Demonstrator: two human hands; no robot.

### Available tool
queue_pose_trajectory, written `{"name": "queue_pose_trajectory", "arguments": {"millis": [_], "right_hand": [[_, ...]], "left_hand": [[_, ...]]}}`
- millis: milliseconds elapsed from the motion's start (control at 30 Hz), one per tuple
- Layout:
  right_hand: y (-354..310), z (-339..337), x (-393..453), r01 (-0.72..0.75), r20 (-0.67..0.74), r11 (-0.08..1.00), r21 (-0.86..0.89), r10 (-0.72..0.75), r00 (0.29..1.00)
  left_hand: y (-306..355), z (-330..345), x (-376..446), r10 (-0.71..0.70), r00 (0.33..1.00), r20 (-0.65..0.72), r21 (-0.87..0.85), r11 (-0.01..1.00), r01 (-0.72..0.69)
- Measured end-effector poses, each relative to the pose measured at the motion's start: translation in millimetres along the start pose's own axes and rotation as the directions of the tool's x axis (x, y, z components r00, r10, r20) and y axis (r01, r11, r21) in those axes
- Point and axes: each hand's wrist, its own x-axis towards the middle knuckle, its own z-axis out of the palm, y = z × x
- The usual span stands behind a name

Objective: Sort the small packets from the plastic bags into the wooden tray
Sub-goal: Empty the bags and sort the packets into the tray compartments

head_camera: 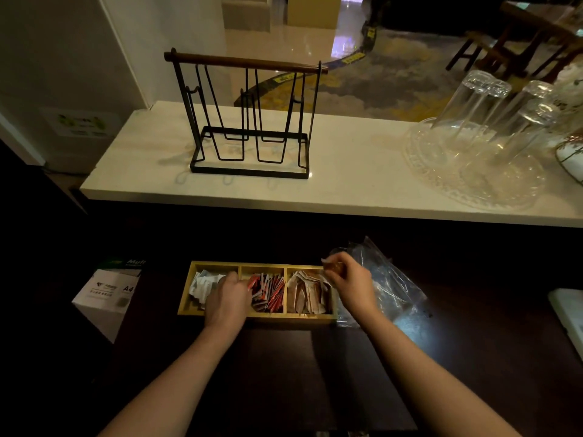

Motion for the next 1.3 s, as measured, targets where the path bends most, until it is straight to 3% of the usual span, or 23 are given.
{"name": "queue_pose_trajectory", "arguments": {"millis": [133, 267, 367, 500, 633, 800, 1033, 1100, 1167, 1300], "right_hand": [[7, 24, 14, 0.170, 0.053, 0.951, -0.259, -0.161, 0.985], [17, 43, 19, 0.214, 0.152, 0.863, -0.457, -0.161, 0.975], [19, 52, 22, 0.219, 0.242, 0.882, -0.418, -0.125, 0.962], [22, 51, 22, 0.243, 0.228, 0.870, -0.430, -0.156, 0.961], [28, 50, 12, 0.269, 0.253, 0.892, -0.363, -0.184, 0.950], [26, 61, 10, 0.314, 0.277, 0.859, -0.405, -0.211, 0.937], [20, 69, 12, 0.401, 0.358, 0.781, -0.479, -0.243, 0.902], [20, 67, 11, 0.364, 0.379, 0.841, -0.399, -0.210, 0.901], [17, 62, 12, 0.291, 0.338, 0.908, -0.301, -0.184, 0.923], [22, 57, 2, 0.230, 0.146, 0.915, -0.332, -0.191, 0.971]], "left_hand": [[15, 6, 1, 0.039, 0.999, -0.004, -0.060, 0.997, -0.039], [21, 7, 1, 0.040, 0.999, 0.000, -0.074, 0.996, -0.040], [17, 13, 4, 0.041, 0.998, 0.048, 0.005, 0.999, -0.041], [16, 21, 4, 0.025, 0.995, 0.098, 0.034, 0.999, -0.029], [16, 23, -4, 0.113, 0.991, 0.078, -0.018, 0.994, -0.112], [13, 33, -16, 0.177, 0.971, 0.158, -0.036, 0.984, -0.173], [22, 38, -16, 0.359, 0.932, 0.043, 0.051, 0.931, -0.361], [22, 40, -14, 0.353, 0.935, 0.039, 0.048, 0.934, -0.355], [20, 41, -11, 0.345, 0.938, 0.043, 0.051, 0.937, -0.347], [13, 45, -7, 0.339, 0.939, 0.061, 0.039, 0.939, -0.342]]}}
